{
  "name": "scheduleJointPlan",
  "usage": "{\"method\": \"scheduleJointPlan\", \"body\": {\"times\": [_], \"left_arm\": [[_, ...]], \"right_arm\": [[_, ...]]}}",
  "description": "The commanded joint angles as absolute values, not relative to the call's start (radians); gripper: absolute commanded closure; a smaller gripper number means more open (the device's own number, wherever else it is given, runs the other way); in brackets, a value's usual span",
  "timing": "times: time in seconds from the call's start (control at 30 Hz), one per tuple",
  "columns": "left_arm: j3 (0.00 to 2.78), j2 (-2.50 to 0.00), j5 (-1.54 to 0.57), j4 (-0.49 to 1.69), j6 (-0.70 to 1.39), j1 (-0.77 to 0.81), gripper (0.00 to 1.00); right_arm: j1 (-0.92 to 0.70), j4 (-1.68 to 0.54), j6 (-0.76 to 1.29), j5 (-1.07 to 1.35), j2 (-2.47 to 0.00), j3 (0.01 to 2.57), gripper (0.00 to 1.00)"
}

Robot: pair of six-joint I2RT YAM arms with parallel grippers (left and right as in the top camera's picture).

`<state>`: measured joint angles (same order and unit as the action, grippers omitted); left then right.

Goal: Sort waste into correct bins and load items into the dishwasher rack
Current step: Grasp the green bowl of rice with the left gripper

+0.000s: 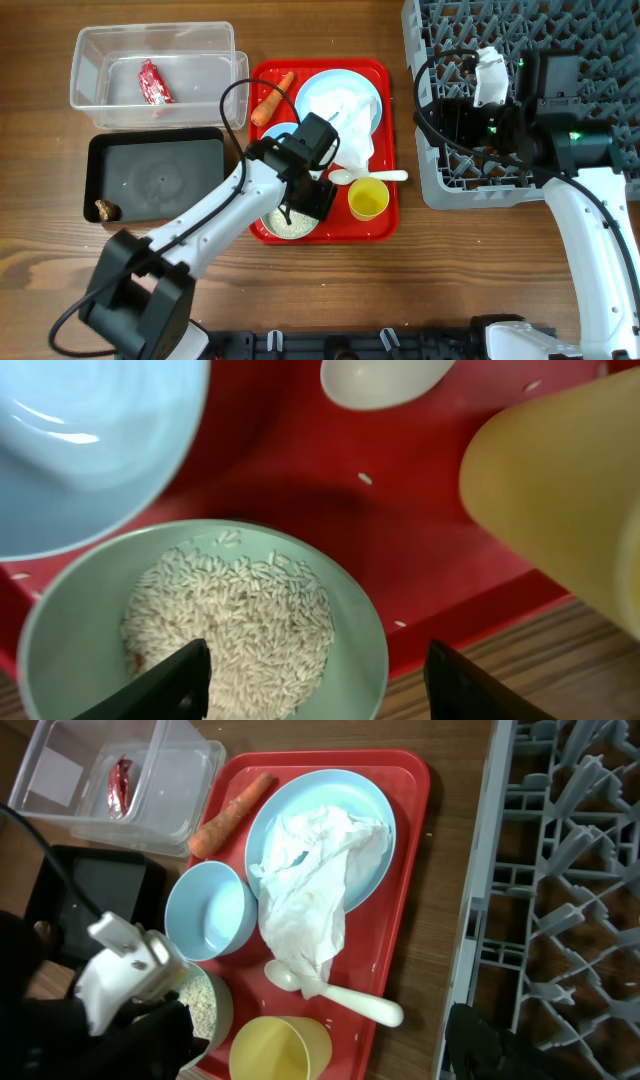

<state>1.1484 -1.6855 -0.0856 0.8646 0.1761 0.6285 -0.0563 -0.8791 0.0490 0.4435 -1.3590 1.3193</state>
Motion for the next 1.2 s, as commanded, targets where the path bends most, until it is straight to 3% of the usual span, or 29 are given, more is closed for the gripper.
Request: {"method": "scheduleJointPlan", "body": {"times": [0.0,0.13,0.23,0.33,0.6,0.77,1.17], "left_arm": [[1.129,-1.744,-0.078,0.852,0.164,0.632,0.35],[1.129,-1.763,-0.089,0.850,0.164,0.633,0.45],[1.129,-1.764,-0.096,0.849,0.165,0.646,0.66],[1.125,-1.764,-0.095,0.849,0.220,0.668,0.78],[1.044,-1.764,-0.046,0.793,0.304,0.672,0.81],[1.053,-1.762,-0.032,0.775,0.304,0.671,0.96],[1.302,-1.648,-0.081,1.053,0.323,0.624,0.96]], "right_arm": [[-0.059,-0.884,0.056,0.438,-1.365,1.334,0.16],[-0.059,-0.886,0.056,0.437,-1.365,1.334,0.16],[-0.059,-0.889,0.056,0.437,-1.365,1.334,0.16],[-0.059,-0.889,0.056,0.437,-1.365,1.334,0.16],[-0.059,-0.892,0.053,0.437,-1.365,1.334,0.16],[-0.059,-0.890,0.053,0.437,-1.365,1.334,0.16],[-0.059,-0.889,0.055,0.437,-1.365,1.334,0.16]]}}
